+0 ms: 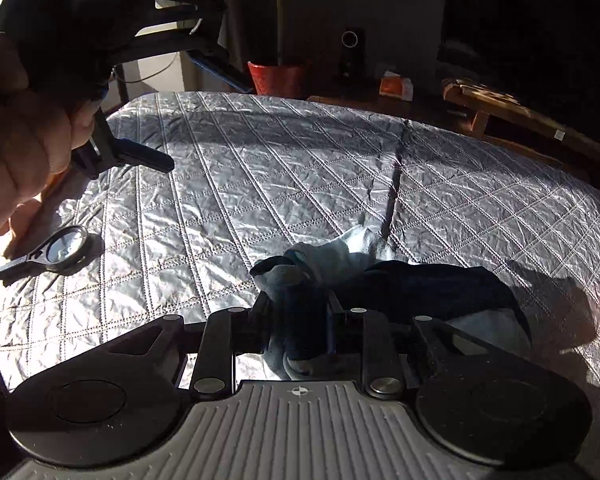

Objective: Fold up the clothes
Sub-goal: 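Grasp the folded light blue shirt bundle with the right tool, then carry the shirt bundle with the right tool to the clothes stack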

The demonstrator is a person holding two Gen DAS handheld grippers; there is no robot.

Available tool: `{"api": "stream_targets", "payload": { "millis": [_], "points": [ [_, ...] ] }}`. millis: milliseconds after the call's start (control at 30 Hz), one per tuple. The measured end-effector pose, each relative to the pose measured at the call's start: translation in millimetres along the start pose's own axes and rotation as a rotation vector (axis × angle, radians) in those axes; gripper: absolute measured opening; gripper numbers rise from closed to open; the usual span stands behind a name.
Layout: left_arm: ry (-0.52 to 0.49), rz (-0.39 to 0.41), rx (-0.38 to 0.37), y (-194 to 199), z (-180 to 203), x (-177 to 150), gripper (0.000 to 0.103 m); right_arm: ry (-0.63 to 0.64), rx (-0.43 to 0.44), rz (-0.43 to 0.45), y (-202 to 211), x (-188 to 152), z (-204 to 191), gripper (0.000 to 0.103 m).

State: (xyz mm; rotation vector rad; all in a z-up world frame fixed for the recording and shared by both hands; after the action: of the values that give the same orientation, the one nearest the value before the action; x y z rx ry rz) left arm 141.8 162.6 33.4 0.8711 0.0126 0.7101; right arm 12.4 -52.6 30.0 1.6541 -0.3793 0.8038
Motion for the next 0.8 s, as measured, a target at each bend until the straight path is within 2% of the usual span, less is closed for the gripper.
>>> {"api": "stream_targets", "payload": {
  "millis": [167,267,500,633,733,800],
  "points": [
    [-0.014,-0.017,-0.008,-9,8,-8,0.088,-0.226,0.089,0.078,30,29,57,0.028],
    [-0.015,-0.026,-0.006,-16,11,-11,0.088,-0.313,0.118,0.112,41,38,85,0.027],
    [-0.023,-0.040,-0.013,-29,19,-19,0.088,-0.451,0.178,0.196,64,62,138,0.027],
    [-0.049,-0.059,-0.011,-40,29,-28,0.088,-0.514,0.197,0.263,74,82,182,0.027],
    [-0.070,-0.081,-0.005,-52,36,-36,0.088,-0.577,0.216,0.338,90,100,226,0.027],
    [-0.081,-0.088,-0.001,-57,39,-41,0.088,-0.690,0.236,0.398,100,102,272,0.027]
  ]
}}
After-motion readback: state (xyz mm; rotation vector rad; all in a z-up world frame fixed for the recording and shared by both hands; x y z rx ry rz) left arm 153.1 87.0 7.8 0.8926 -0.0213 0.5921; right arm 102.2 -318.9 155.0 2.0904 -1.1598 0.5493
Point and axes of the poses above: each gripper's, at about its wrist camera, not at the fingertips, and y roughly against the way its jaws point, z to its right, x to its top, the point moved 6 cm from there along -y, roughly the way its jaws point, and after that the axes turned 3 degrees about -z, right-handed, at the moved point
